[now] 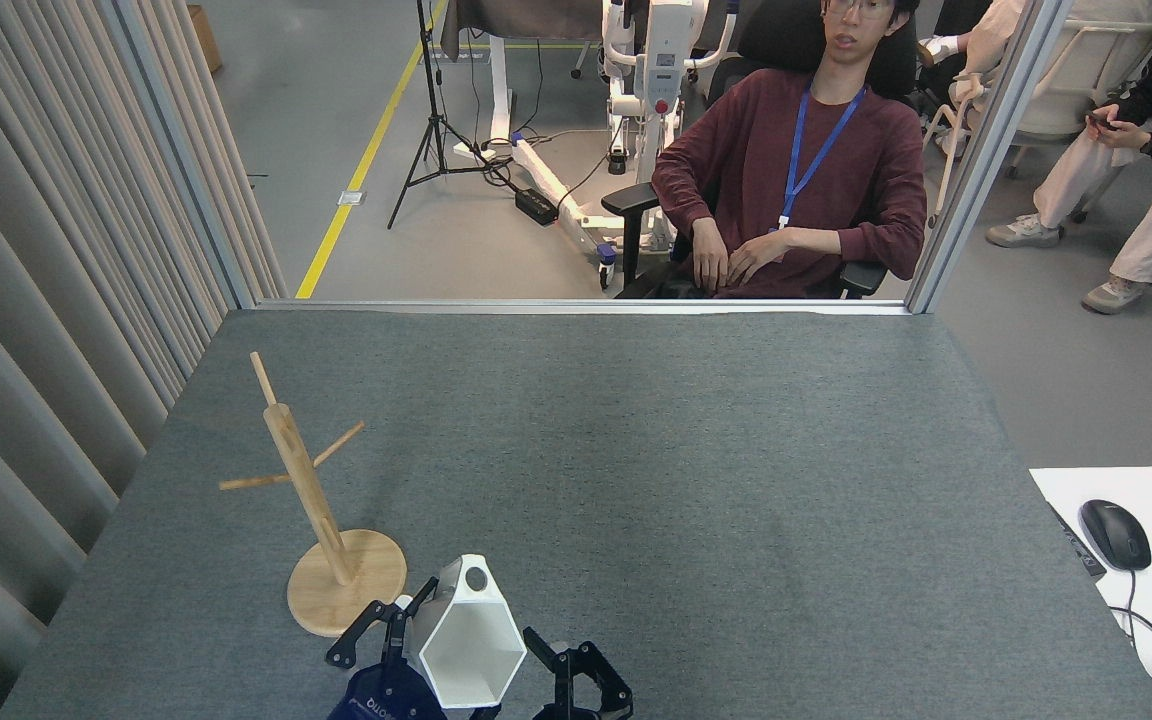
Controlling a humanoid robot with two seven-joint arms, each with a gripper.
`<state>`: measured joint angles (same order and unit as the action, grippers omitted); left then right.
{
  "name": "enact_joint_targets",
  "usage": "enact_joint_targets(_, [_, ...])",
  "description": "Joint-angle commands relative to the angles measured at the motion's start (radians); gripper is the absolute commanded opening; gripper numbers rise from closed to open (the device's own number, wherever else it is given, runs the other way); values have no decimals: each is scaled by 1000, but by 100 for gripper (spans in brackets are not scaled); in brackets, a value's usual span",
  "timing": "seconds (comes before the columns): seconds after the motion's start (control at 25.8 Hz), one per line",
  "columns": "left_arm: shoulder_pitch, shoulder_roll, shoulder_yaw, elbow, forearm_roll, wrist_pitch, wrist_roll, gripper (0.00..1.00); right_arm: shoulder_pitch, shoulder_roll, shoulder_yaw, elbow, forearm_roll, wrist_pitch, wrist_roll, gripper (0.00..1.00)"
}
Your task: Hang cup on storage rack
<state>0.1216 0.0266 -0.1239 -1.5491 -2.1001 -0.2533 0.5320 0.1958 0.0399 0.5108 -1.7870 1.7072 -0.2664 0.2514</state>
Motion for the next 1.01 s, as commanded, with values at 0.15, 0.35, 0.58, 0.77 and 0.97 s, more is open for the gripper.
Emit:
enact_joint_targets(0.15, [-8,1,0,3,-1,-1,0,48,-15,8,0,-9,-101,-8,-99,99])
enact_joint_targets(0.35, [-7,1,0,4,-1,-1,0,48,-75,15,-2,-8,-279,-31,-130,99])
enact_joint_targets(0.58, [-5,0,0,3,-4,-1,0,48,-311,55,-259,-2,-436,12,-236,99])
enact_joint_targets(0.77, [3,0,10,-16,-1,0,0,49,-378,-130,-517,130,-226,239,-239,90])
enact_joint_targets(0.97, [7,-7,70,-46,6,14,-1,49,-18,-184,-479,208,3,242,-810,94])
